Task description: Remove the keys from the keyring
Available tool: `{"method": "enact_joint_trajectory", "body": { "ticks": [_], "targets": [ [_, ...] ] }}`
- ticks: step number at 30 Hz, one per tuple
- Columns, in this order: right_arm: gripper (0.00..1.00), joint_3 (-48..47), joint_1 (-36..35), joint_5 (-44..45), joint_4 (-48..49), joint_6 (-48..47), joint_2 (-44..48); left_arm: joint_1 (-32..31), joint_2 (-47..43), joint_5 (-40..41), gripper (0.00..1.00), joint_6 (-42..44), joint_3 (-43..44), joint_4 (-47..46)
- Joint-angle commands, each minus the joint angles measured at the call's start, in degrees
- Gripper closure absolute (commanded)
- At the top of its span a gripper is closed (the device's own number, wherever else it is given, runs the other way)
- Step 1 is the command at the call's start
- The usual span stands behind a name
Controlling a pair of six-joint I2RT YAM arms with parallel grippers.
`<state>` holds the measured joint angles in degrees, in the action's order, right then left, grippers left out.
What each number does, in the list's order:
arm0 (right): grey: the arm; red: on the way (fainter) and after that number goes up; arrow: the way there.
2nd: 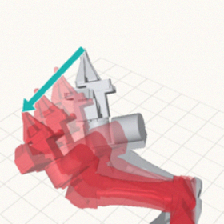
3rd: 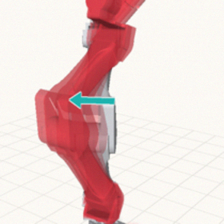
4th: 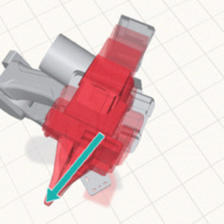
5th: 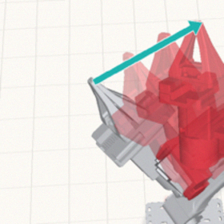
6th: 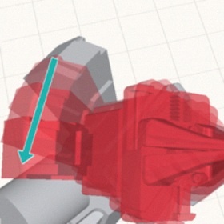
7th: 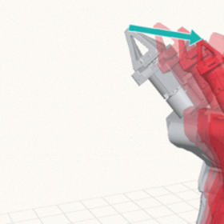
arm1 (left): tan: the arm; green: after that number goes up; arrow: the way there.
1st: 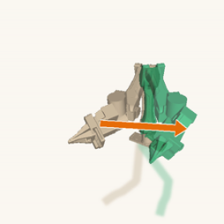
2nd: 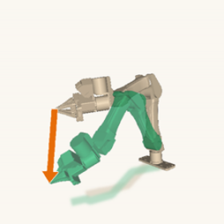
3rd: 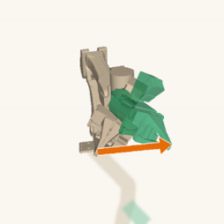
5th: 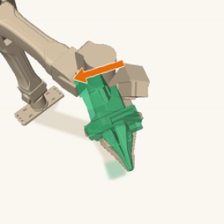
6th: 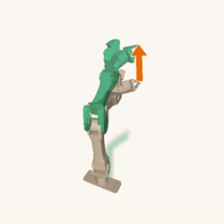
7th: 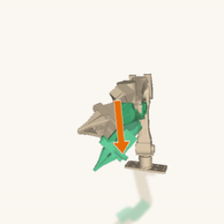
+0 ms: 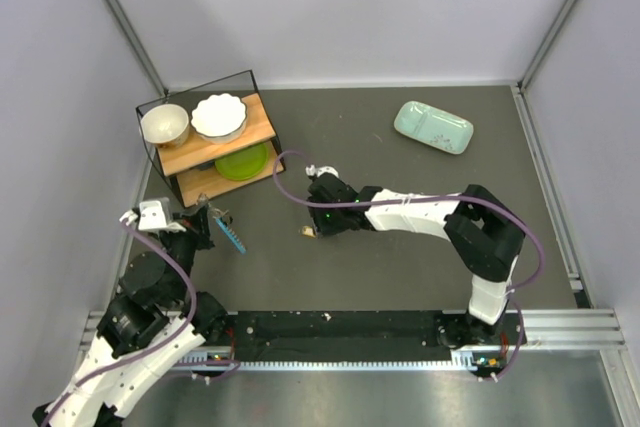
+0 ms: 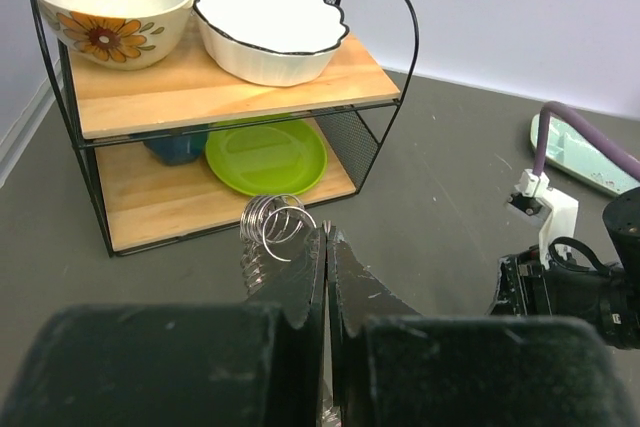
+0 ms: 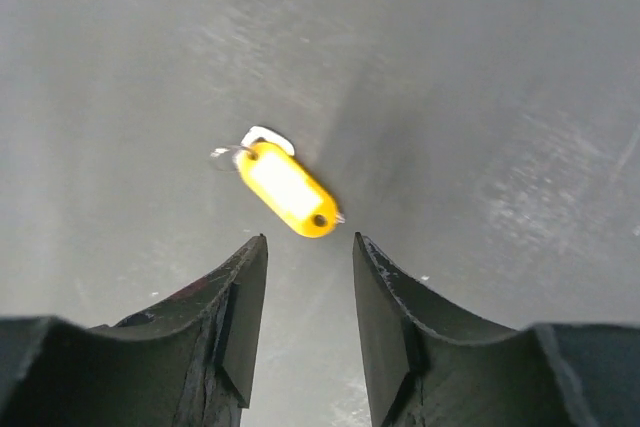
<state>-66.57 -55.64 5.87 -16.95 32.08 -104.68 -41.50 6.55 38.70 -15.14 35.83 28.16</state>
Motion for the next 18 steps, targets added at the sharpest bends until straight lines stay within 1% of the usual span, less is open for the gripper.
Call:
{"method": "enact_joint_trajectory", "body": {
  "ticks": [1,3,4,6,18],
  "targets": [
    [0.57,-5.1,-1.2,-1.8,4.6,-0.1,0.0,0.1,-1.6,1.6,1.0,0.4,0.4,-3.4],
    [0.53,-6.1,-2.2,0.6,3.9,0.5,-0.4,0.1,-2.4,1.9,1.0,0.7,0.5,-3.4],
    [0.52,-6.6,-2.9,2.6,3.2,1.1,-0.6,0.1,-2.7,2.3,1.0,0.8,0.3,-3.4],
    [0.5,-8.0,-3.6,4.0,2.5,1.5,-1.7,0.1,-3.6,2.3,1.0,0.8,0.2,-3.5],
    [0.51,-14.2,-5.8,9.2,-2.8,3.4,-8.7,0.2,-4.2,2.0,1.0,0.7,0.0,-3.8]
  ]
}}
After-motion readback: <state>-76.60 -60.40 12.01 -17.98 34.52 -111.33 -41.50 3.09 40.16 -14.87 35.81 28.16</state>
